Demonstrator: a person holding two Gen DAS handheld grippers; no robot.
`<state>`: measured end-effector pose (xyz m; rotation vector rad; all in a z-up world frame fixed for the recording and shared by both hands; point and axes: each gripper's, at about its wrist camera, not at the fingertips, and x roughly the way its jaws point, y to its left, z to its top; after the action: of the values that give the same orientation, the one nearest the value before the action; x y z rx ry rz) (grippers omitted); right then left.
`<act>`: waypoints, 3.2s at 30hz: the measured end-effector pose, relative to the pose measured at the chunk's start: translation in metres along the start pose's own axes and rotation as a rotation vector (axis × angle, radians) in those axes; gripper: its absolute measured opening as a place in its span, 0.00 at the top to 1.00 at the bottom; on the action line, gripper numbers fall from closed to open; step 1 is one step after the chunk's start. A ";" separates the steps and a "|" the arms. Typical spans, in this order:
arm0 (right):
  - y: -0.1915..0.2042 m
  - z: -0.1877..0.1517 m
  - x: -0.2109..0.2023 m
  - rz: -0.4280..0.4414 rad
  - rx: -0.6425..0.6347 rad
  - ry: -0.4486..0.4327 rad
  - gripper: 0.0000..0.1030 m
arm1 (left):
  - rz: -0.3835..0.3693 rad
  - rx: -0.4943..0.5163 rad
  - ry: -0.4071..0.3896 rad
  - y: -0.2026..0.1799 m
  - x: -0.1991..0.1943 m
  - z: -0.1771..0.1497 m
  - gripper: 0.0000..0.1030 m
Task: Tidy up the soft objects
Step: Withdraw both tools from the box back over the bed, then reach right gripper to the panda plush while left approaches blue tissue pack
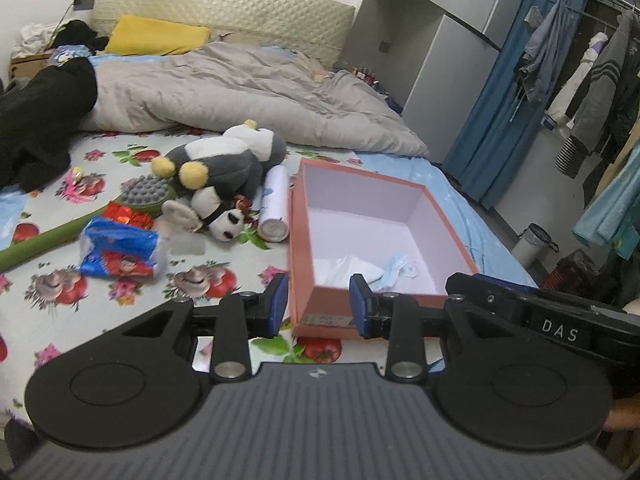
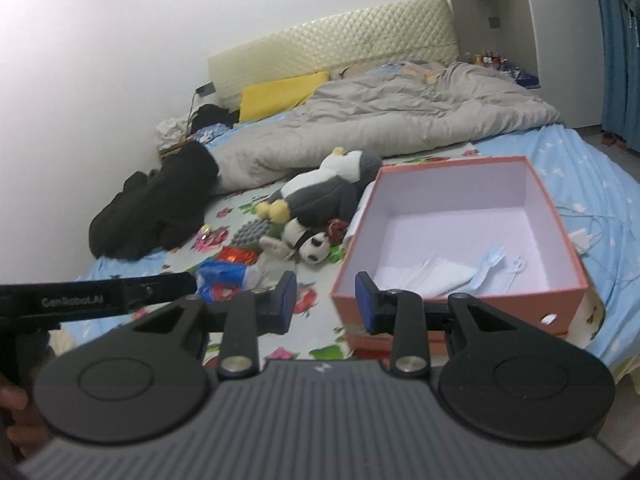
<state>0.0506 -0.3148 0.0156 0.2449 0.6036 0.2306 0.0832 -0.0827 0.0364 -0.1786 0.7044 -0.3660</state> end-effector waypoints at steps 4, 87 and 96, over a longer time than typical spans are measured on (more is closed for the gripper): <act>0.015 -0.007 0.000 0.026 -0.040 0.005 0.65 | 0.015 -0.028 -0.005 0.013 -0.013 -0.017 0.62; 0.034 0.008 0.408 -0.136 -0.008 0.276 0.42 | 0.173 -0.700 0.103 0.268 0.250 -0.032 0.46; 0.039 0.006 0.402 -0.143 -0.061 0.285 0.48 | 0.171 -0.647 0.104 0.264 0.254 -0.031 0.75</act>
<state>0.3704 -0.1645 -0.1811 0.1096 0.8917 0.1455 0.3112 0.0613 -0.2132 -0.7104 0.9179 0.0284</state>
